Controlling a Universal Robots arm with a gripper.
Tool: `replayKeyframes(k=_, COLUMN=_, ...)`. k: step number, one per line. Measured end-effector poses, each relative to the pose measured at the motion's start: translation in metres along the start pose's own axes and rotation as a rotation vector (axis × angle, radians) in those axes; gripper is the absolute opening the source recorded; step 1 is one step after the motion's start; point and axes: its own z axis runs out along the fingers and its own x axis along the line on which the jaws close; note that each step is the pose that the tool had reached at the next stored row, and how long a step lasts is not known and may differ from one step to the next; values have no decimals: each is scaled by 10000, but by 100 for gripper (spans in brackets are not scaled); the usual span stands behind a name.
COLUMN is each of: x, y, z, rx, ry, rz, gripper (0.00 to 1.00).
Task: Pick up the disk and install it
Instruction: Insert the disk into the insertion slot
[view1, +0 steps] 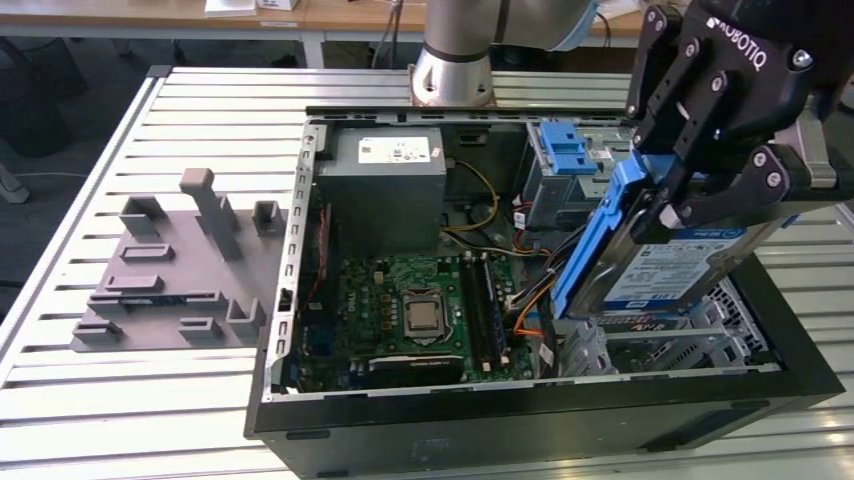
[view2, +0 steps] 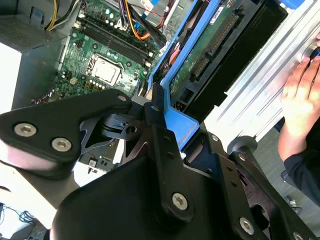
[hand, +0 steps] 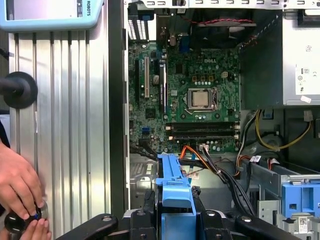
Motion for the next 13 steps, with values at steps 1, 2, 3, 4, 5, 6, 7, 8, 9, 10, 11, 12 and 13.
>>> replayKeyframes(k=1, x=0, y=-14, z=4, rx=0, ry=0, rz=0, gripper=36)
replayKeyframes(k=2, x=-1, y=-28, z=8, rx=0, ry=0, rz=0, gripper=36)
replayKeyframes(k=3, x=-1, y=-41, z=12, rx=0, ry=1, rz=0, gripper=36)
replayKeyframes(k=4, x=-1, y=-53, z=17, rx=0, ry=1, rz=0, gripper=36)
replayKeyframes(k=5, x=-2, y=-65, z=22, rx=0, ry=1, rz=-2, gripper=36)
replayKeyframes(k=6, x=-2, y=-78, z=28, rx=0, ry=1, rz=-5, gripper=36)
replayKeyframes(k=7, x=-2, y=-90, z=32, rx=0, ry=0, rz=-9, gripper=36)
replayKeyframes(k=8, x=-2, y=-103, z=36, rx=0, ry=1, rz=-8, gripper=36)
replayKeyframes(k=9, x=-3, y=-117, z=39, rx=-1, ry=1, rz=-8, gripper=36)
replayKeyframes(k=10, x=-3, y=-128, z=42, rx=-1, ry=1, rz=-9, gripper=36)
replayKeyframes(k=11, x=-3, y=-135, z=44, rx=-1, ry=1, rz=-9, gripper=36)
replayKeyframes(k=12, x=-3, y=-143, z=47, rx=-1, ry=1, rz=-9, gripper=36)
replayKeyframes(k=13, x=-3, y=-150, z=49, rx=0, ry=1, rz=-9, gripper=36)
